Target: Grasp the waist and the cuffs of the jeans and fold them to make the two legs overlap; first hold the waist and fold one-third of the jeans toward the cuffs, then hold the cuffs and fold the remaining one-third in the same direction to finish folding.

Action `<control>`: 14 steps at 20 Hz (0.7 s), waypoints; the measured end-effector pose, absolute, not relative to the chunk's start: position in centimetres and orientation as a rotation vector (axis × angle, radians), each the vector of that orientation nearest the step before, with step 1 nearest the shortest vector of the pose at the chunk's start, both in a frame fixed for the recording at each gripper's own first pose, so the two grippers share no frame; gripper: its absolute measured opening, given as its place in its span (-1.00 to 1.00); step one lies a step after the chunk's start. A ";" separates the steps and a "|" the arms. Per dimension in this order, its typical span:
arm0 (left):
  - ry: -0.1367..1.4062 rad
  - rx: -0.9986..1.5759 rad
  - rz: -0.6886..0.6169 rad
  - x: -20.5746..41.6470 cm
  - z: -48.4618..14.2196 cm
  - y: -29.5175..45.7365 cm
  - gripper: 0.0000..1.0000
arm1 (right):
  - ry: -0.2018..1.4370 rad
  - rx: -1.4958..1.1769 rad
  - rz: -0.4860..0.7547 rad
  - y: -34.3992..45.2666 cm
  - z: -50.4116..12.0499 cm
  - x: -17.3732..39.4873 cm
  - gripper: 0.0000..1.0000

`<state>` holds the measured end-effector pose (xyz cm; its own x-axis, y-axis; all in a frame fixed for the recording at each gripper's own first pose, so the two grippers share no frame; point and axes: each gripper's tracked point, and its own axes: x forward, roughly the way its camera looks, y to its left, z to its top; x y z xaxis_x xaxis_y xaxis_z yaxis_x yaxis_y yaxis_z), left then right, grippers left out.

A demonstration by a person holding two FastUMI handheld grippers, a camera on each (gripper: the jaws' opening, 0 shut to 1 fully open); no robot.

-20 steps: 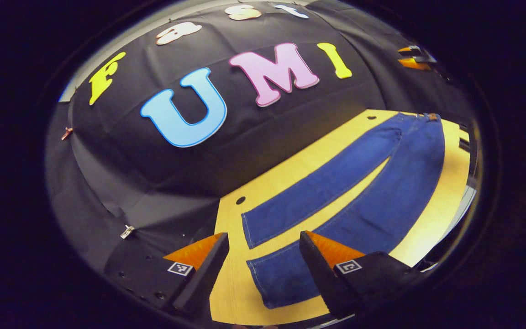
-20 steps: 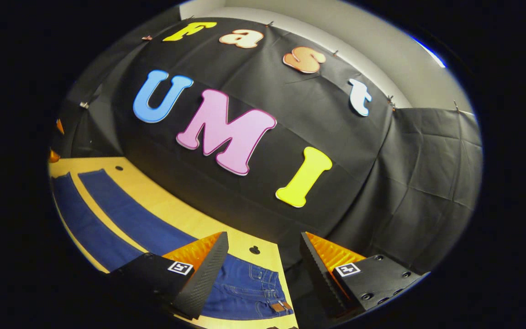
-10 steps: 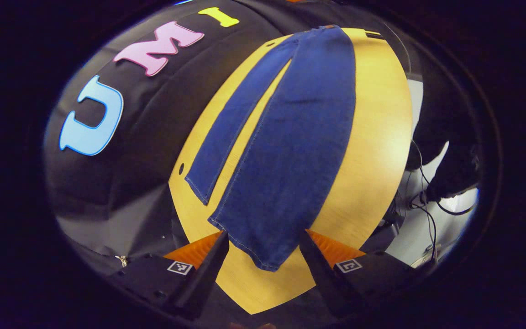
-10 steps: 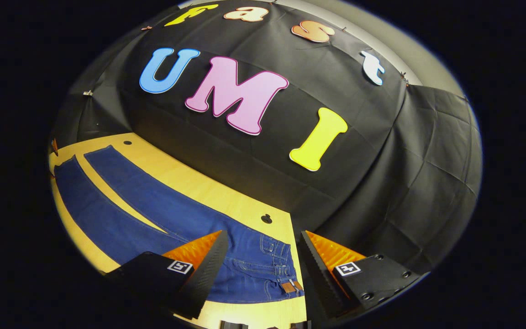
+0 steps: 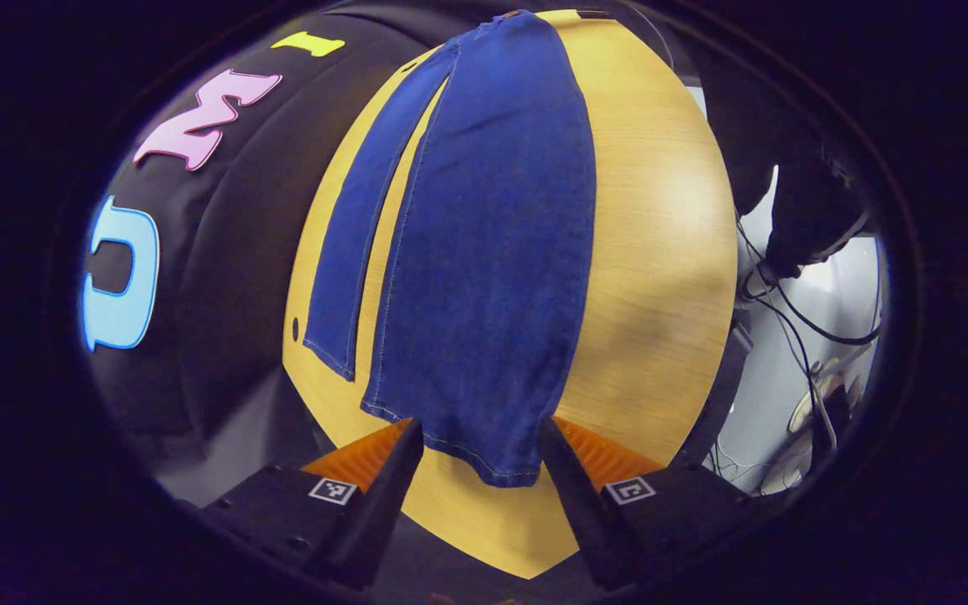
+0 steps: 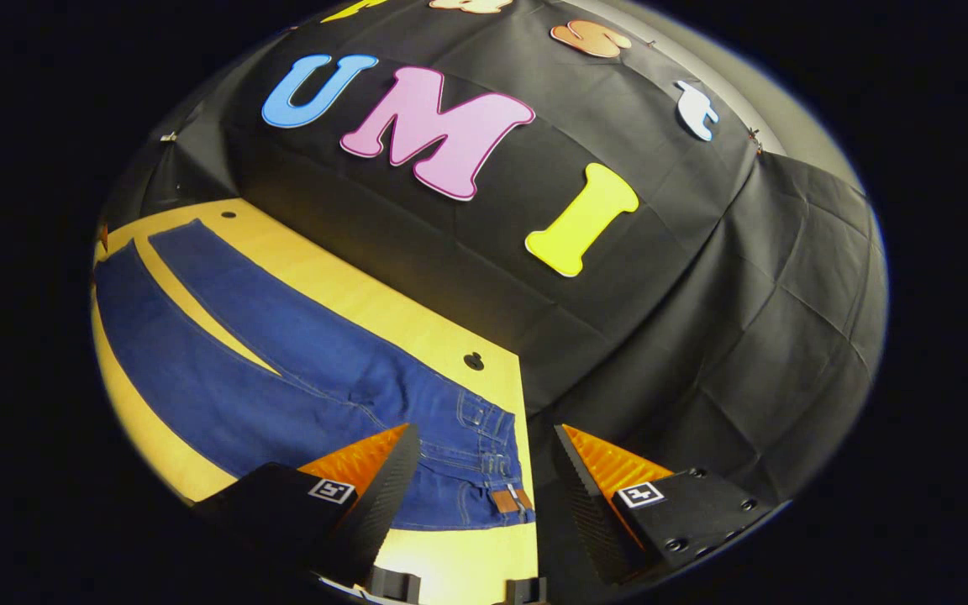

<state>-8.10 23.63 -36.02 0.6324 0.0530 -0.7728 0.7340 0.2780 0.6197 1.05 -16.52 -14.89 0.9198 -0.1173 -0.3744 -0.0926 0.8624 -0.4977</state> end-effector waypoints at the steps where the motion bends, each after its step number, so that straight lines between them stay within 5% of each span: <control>1: 0.809 1.209 -0.546 -8.2 -36.4 23.6 0.73 | 0.421 -0.554 -0.013 -17.4 -15.3 0.8 0.93; 2: 0.821 1.198 -0.557 -8.1 -36.5 23.6 0.43 | 0.431 -0.594 -0.015 -18.5 -15.7 0.6 0.94; 4: 0.887 1.126 -0.590 -8.7 -36.8 23.5 0.38 | 0.448 -0.712 -0.017 -21.1 -16.2 0.4 0.93; 8: 0.986 0.987 -0.649 -9.2 -37.7 23.3 -0.24 | 0.503 -0.922 0.040 -24.9 -18.0 -0.4 0.93; 13: 1.019 0.949 -0.684 -9.4 -37.6 22.9 -0.63 | 0.605 -1.118 0.297 -26.6 -22.9 -2.7 0.87; 14: 1.027 0.949 -0.678 -9.3 -37.4 22.8 -0.89 | 0.626 -1.173 0.335 -27.3 -23.8 -3.0 0.90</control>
